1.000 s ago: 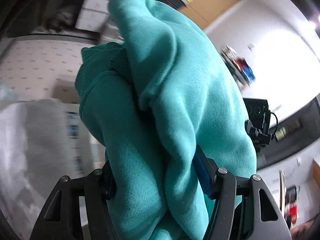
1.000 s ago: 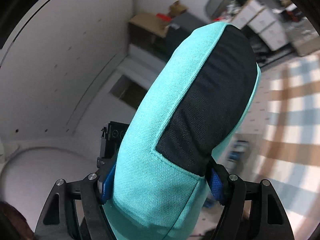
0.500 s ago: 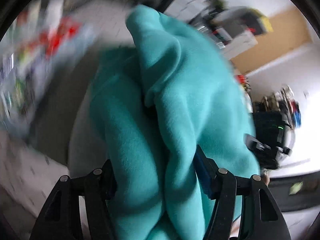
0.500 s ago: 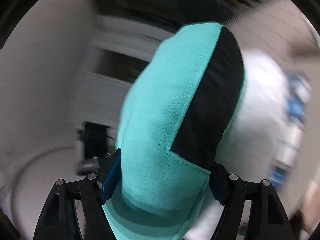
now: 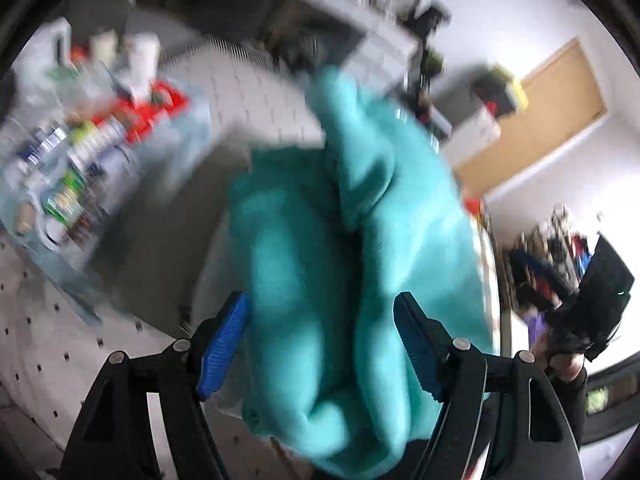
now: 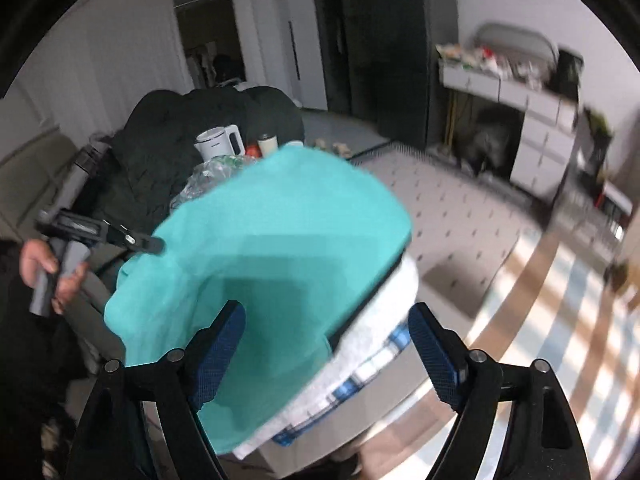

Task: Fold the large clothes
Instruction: 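Lower the hoodie onto the folded clothes stack and open both grippers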

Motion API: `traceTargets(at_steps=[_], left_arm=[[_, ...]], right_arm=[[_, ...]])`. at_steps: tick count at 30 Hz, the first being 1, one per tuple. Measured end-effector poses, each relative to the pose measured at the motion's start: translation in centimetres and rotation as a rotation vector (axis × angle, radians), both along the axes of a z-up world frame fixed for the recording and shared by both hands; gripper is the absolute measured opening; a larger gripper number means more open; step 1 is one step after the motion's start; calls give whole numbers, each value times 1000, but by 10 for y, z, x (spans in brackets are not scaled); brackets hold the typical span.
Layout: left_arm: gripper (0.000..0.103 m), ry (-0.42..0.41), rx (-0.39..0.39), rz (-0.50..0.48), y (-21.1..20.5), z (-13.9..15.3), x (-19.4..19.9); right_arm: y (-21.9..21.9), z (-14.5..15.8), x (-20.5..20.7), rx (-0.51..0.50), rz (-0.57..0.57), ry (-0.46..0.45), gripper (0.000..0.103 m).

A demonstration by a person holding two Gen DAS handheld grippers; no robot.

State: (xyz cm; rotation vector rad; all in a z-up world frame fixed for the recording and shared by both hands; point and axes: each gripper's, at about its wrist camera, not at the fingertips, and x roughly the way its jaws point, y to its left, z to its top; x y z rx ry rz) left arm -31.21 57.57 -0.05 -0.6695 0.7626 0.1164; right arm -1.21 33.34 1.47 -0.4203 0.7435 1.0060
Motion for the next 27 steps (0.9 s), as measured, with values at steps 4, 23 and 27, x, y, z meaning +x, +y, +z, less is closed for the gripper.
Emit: traceTargets(at_steps=[4, 23, 27], left_arm=[[71, -133, 69, -72, -41, 30, -18], [71, -1, 159, 11, -86, -53, 23], [71, -94, 192, 76, -82, -54, 9]], right_arm=[[59, -29, 10, -170, 76, 151, 1], [34, -8, -23, -39, -26, 156, 21], [-31, 14, -49, 160, -50, 108, 54]])
